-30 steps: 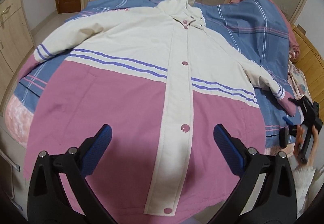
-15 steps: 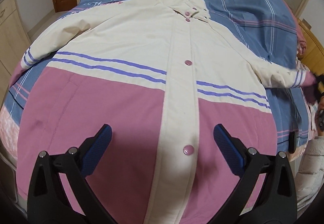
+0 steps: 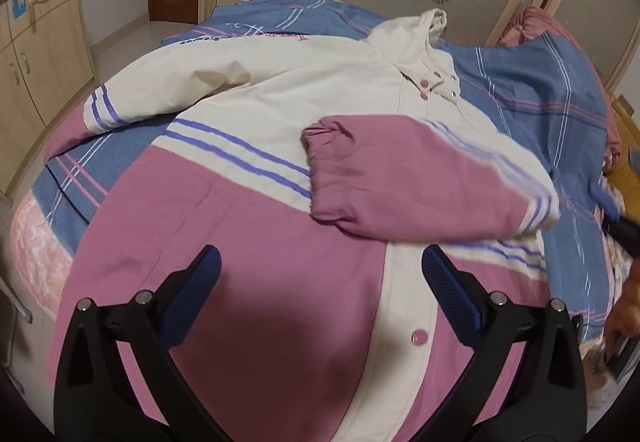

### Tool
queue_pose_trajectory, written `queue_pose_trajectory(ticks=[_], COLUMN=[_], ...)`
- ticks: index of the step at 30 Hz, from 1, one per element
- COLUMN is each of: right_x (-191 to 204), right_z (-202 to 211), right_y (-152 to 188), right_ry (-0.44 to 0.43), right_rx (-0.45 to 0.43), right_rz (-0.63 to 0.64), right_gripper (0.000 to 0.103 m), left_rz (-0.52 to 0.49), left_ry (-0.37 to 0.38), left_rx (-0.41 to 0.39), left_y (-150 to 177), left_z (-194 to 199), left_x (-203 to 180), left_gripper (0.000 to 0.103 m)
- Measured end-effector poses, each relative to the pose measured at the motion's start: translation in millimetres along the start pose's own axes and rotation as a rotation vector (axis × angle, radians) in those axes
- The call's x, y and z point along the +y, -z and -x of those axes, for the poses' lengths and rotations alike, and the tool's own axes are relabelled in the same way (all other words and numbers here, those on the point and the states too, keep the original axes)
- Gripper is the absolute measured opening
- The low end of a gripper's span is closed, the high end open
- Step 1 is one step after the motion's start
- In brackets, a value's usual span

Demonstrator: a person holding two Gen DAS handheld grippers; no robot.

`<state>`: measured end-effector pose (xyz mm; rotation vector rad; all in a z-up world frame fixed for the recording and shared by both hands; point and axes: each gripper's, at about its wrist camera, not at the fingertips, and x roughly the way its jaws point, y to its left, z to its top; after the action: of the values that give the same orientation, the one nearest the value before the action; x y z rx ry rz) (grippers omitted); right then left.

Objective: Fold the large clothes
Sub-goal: 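Grasp the pink sleeve cuff with the right tool and fold it across the jacket front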

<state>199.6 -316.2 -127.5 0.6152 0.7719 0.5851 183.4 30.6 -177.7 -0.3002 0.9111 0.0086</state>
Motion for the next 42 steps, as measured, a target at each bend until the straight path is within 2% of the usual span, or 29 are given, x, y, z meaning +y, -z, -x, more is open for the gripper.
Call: queue_pose_trajectory(ticks=[3,5,7,9,11,13,14,17,18,22,24,25,26,27,28,29,30,31,34,35,36,37,38,39,40,42], right_x=[-30.0,-52.4,-67.1,-78.3,-89.7,-100.5,-103.6,-99.4,-97.7,-92.5,-89.2,-90.9,-95.3,-99.7,-108.7,-124.1,-133.6,-144.5,-140.4,-130.7,-124.2,-115.4,-108.3,-101.9,-100.1,-101.5], right_z=[23.6,46.3,47.9,57.3,59.9,51.1,46.6,31.3,28.0,23.2,12.8,3.0,-10.6,-23.7,-40.8,-63.5,-79.6,-94.9,-99.3,-91.5,-84.4,-75.1,-67.3,-63.0,-64.4,-83.4], right_y=[17.0,32.0,53.7,74.6,91.4,99.3,100.6,90.3,85.7,55.8,35.4,25.0,15.8,9.3,4.5,3.8,3.3,6.3,13.0,15.0,17.2,21.8,27.7,35.4,43.5,60.2], right_ry=[0.134,0.214,0.271,0.304,0.329,0.367,0.383,0.358,0.358,0.301,0.206,0.177,0.185,0.209,0.266,0.366,0.423,0.452,0.474,0.485,0.477,0.449,0.421,0.41,0.416,0.479], right_rx=[-0.006,-0.012,-0.013,-0.015,-0.015,-0.005,0.003,0.0,-0.013,-0.137,-0.166,-0.165,-0.144,-0.119,-0.078,-0.007,0.046,0.084,0.047,0.032,0.018,-0.008,-0.037,-0.063,-0.067,-0.028], right_rz=[-0.052,-0.062,-0.078,-0.109,-0.132,-0.137,-0.139,-0.12,-0.115,-0.098,-0.081,-0.082,-0.092,-0.101,-0.117,-0.137,-0.143,-0.139,-0.041,-0.02,-0.011,0.004,0.025,0.051,0.079,0.166], right_gripper=[0.085,0.085,0.085,0.085,0.085,0.085,0.085,0.085,0.085,0.084,0.074,0.072,0.07,0.062,0.059,0.053,0.044,0.04,0.04,0.042,0.053,0.062,0.081,0.088,0.093,0.095], left_rz=[0.06,0.097,0.109,0.07,0.043,0.01,-0.002,-0.127,-0.161,-0.146,-0.138,-0.126,-0.115,-0.099,-0.091,-0.085,-0.086,-0.09,-0.108,-0.106,-0.09,-0.068,-0.041,-0.007,0.042,0.171], left_ry=[0.093,0.162,0.176,0.171,0.113,0.107,0.099,0.046,0.022,-0.014,-0.03,-0.037,-0.039,-0.033,-0.026,-0.026,-0.033,-0.044,-0.076,-0.077,-0.061,-0.028,0.022,0.06,0.097,0.177], left_rx=[0.001,0.03,0.082,0.154,0.138,0.114,0.093,-0.014,-0.023,0.024,0.042,0.058,0.069,0.076,0.076,0.071,0.071,0.073,0.073,0.061,0.04,0.011,-0.027,-0.06,-0.091,-0.126], left_y=[-13.1,-25.5,-34.4,-40.0,-48.0,-65.1,-75.3,-109.2,-116.4,-127.7,-124.6,-122.3,-118.0,-116.5,-114.7,-116.3,-117.0,-118.0,-117.8,-116.6,-114.5,-112.8,-109.1,-106.6,-104.9,-101.2], left_z=[-21.7,-47.1,-74.3,-103.1,-119.3,-131.3,-134.6,-136.8,-138.6,-161.4,-173.8,-182.1,-186.1,-191.0,-192.2,-193.8,-194.3,-196.5,-199.7,-193.8,-183.1,-169.7,-152.0,-137.5,-122.5,-96.4], left_x=[4.7,3.4,-3.6,-16.8,-30.9,-44.0,-50.0,-82.1,-90.0,-86.3,-77.5,-71.4,-63.4,-57.5,-52.9,-51.1,-50.9,-52.8,-58.3,-58.8,-54.6,-49.1,-38.7,-27.6,-11.8,31.5], left_gripper=[0.101,0.101,0.101,0.069,0.046,0.037,0.036,0.036,0.037,0.041,0.044,0.047,0.049,0.05,0.051,0.051,0.052,0.053,0.054,0.054,0.054,0.058,0.07,0.077,0.085,0.088])
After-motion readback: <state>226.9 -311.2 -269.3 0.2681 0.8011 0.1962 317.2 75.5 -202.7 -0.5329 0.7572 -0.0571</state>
